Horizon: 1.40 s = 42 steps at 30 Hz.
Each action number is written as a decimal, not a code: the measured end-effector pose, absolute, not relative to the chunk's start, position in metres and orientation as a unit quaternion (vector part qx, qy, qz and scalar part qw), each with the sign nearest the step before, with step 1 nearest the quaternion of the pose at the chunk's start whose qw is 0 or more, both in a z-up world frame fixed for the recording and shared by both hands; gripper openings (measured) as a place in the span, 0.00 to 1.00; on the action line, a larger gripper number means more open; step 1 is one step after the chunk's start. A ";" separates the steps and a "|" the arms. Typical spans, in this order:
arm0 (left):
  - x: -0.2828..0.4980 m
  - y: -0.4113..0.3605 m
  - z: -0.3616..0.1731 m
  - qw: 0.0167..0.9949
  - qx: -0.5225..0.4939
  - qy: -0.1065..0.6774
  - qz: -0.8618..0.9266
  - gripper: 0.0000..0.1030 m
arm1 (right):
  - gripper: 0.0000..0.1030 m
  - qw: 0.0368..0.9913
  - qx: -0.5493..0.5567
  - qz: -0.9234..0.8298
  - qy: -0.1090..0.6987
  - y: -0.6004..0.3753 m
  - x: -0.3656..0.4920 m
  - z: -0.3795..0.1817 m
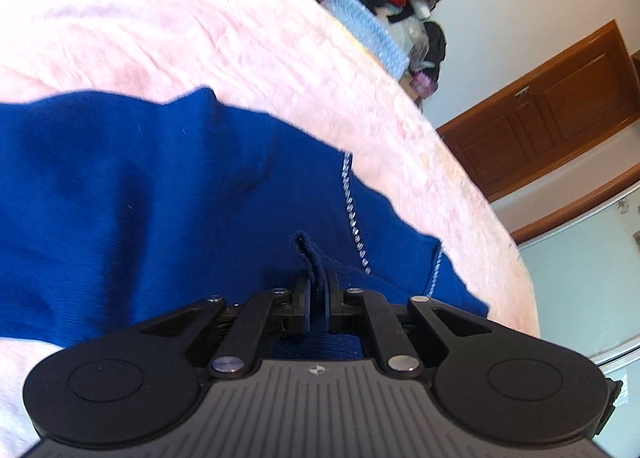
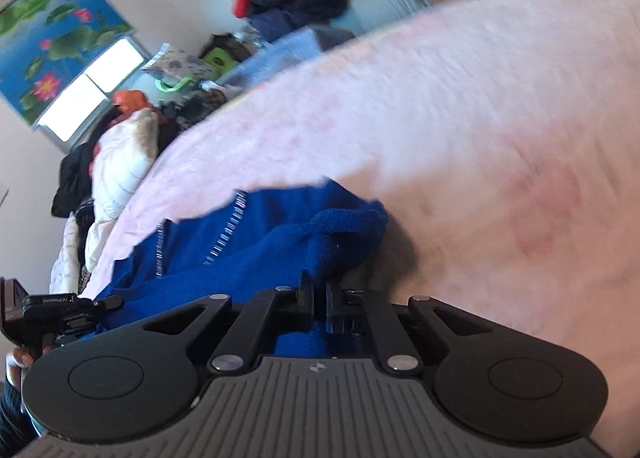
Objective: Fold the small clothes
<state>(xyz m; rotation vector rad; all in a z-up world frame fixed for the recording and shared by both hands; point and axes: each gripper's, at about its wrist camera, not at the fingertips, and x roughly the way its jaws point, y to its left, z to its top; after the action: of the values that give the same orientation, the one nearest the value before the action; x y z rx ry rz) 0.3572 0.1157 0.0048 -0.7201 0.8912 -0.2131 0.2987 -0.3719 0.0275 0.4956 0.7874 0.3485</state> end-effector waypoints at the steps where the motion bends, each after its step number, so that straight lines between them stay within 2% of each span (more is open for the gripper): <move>1: 0.356 0.120 0.006 0.840 -0.339 0.414 -0.095 0.06 | 0.07 0.884 0.238 0.178 0.360 -0.369 0.295 0.035; 3: 0.359 0.133 -0.002 0.834 -0.350 0.418 -0.078 0.06 | 0.21 0.891 0.198 0.163 0.374 -0.360 0.299 0.029; 4: 0.358 0.139 -0.007 0.830 -0.354 0.425 -0.065 0.06 | 0.41 0.882 0.181 0.143 0.411 -0.357 0.308 0.017; 5: 0.358 0.143 -0.012 0.826 -0.357 0.431 -0.062 0.06 | 0.44 0.872 0.181 0.118 0.439 -0.358 0.313 0.008; 6: 0.357 0.146 -0.015 0.824 -0.357 0.436 -0.061 0.06 | 0.50 0.877 0.202 0.126 0.418 -0.364 0.309 0.009; 7: 0.356 0.148 -0.017 0.824 -0.355 0.437 -0.060 0.06 | 0.64 0.876 0.225 0.131 0.406 -0.370 0.306 0.012; 8: 0.354 0.150 -0.017 0.826 -0.353 0.435 -0.062 0.06 | 0.69 0.878 0.247 0.134 0.388 -0.377 0.302 0.015; 15: 0.355 0.178 -0.003 0.839 -0.364 0.403 -0.029 0.06 | 0.64 0.872 0.248 0.135 0.399 -0.382 0.313 0.017; 18: 0.356 0.185 -0.009 0.835 -0.362 0.413 -0.017 0.06 | 0.61 0.868 0.245 0.139 0.408 -0.370 0.331 0.016; 19: 0.356 0.185 -0.013 0.833 -0.361 0.418 -0.015 0.06 | 0.52 0.865 0.239 0.131 0.421 -0.365 0.339 0.012; 21: 0.354 0.185 -0.017 0.832 -0.361 0.421 -0.014 0.06 | 0.26 0.868 0.218 0.127 0.427 -0.354 0.349 0.005; 22: 0.355 0.184 -0.019 0.832 -0.363 0.420 -0.013 0.06 | 0.07 0.865 0.214 0.139 0.432 -0.350 0.353 0.005; 26: 0.358 0.184 -0.020 0.832 -0.355 0.426 -0.020 0.06 | 0.06 0.883 0.165 0.132 0.419 -0.345 0.356 0.021; 31: 0.361 0.178 -0.023 0.835 -0.341 0.431 -0.022 0.06 | 0.06 0.874 0.184 0.115 0.434 -0.360 0.364 0.002; 32: 0.360 0.179 -0.023 0.834 -0.342 0.431 -0.022 0.06 | 0.15 0.876 0.185 0.111 0.432 -0.359 0.362 0.002; 33: 0.360 0.179 -0.023 0.834 -0.342 0.432 -0.023 0.06 | 0.19 0.874 0.192 0.108 0.432 -0.361 0.360 0.003; 35: 0.360 0.179 -0.022 0.835 -0.338 0.434 -0.026 0.06 | 0.42 0.864 0.232 0.106 0.433 -0.369 0.354 0.006; 37: 0.359 0.180 -0.022 0.834 -0.339 0.435 -0.028 0.06 | 0.48 0.857 0.270 0.121 0.423 -0.374 0.337 0.011; 40: 0.358 0.180 -0.025 0.833 -0.343 0.432 -0.029 0.06 | 0.47 0.836 0.274 0.153 0.449 -0.363 0.311 0.007; 42: 0.358 0.179 -0.026 0.834 -0.344 0.430 -0.029 0.06 | 0.42 0.842 0.248 0.154 0.454 -0.354 0.296 0.003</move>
<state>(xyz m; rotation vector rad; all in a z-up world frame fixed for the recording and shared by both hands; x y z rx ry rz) 0.3583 0.1794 -0.0257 -0.7286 0.9112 -0.0604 0.2961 -0.3536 0.0027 0.5244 0.9599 0.3248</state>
